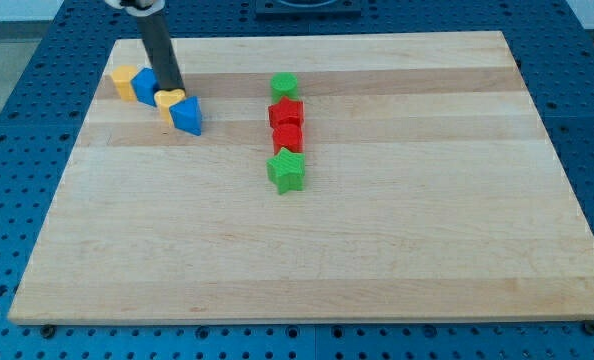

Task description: Move the yellow hexagon along with the blue cube towards the right of the board

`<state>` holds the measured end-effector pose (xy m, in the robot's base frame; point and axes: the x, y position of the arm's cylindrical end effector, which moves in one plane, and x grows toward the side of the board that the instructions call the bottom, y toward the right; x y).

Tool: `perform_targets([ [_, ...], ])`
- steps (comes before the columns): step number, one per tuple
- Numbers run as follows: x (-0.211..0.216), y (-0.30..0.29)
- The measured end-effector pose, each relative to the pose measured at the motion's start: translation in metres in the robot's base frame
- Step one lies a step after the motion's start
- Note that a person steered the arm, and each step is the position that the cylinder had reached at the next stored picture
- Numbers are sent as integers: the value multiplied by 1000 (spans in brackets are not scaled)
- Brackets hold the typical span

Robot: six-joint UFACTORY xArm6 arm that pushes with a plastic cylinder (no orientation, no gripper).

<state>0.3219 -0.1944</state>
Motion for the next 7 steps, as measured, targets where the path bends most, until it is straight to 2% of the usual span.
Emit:
perform_targets([
  [2, 26, -6],
  [3, 8, 10],
  [5, -89, 37],
  [6, -112, 3],
  [7, -112, -61],
])
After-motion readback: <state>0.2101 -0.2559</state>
